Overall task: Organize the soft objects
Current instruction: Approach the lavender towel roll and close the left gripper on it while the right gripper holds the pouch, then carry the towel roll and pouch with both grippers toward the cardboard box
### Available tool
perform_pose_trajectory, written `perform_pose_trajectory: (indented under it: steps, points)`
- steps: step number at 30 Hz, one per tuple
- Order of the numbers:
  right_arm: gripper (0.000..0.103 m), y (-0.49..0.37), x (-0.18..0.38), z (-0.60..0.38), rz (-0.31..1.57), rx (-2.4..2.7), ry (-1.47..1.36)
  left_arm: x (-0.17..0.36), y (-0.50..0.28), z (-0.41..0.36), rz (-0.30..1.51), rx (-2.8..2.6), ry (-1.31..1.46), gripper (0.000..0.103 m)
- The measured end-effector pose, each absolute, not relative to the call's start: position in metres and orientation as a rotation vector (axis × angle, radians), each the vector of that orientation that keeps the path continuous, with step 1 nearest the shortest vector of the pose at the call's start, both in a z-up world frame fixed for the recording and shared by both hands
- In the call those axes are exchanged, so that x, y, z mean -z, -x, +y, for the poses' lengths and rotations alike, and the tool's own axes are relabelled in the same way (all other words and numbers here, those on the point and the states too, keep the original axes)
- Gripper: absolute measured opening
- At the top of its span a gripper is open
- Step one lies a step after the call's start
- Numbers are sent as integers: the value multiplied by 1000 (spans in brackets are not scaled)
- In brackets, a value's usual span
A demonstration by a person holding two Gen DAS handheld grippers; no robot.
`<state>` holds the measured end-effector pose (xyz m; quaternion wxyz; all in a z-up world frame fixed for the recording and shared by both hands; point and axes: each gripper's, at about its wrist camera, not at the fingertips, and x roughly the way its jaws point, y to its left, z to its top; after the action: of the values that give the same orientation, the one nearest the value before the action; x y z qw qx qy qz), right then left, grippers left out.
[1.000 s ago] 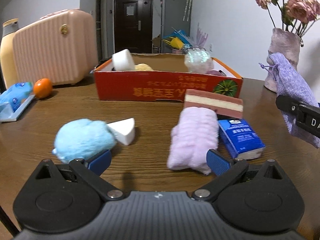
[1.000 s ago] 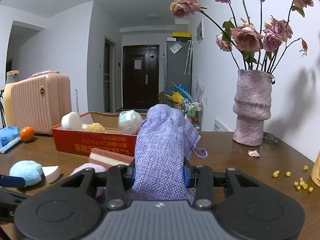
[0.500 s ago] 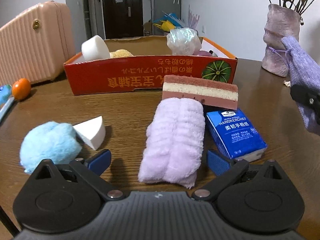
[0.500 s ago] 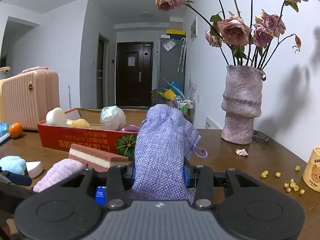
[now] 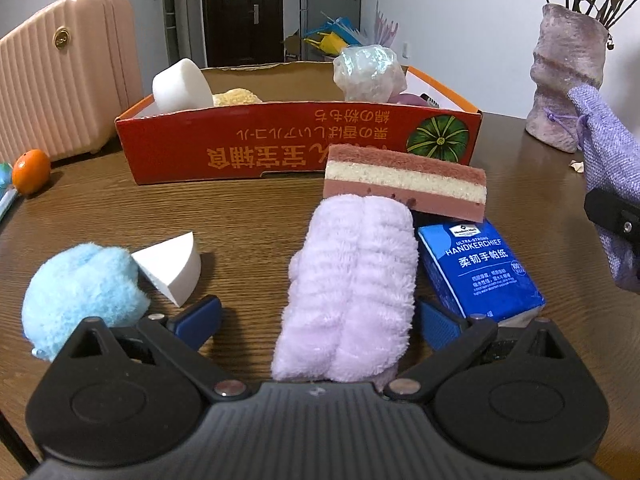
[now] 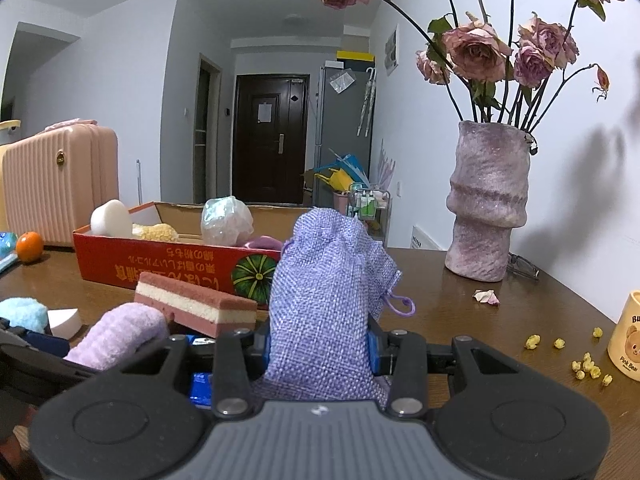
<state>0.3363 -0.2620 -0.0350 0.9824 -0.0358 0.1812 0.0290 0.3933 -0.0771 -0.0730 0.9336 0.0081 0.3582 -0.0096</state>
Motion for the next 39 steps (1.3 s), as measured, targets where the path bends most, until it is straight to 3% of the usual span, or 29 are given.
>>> perform_pose_trajectory:
  steps: [14, 19, 24, 39]
  points:
    - [40, -337, 36, -261, 367, -63, 79, 73, -392, -78, 728, 22, -27, 102]
    - [40, -337, 36, -261, 369, -65, 79, 72, -391, -77, 717, 24, -20, 83]
    - [40, -337, 36, -260, 370, -66, 80, 68, -387, -76, 692, 38, -10, 52]
    - [40, -337, 36, -260, 370, -63, 82, 55, -374, -79, 595, 35, -17, 43]
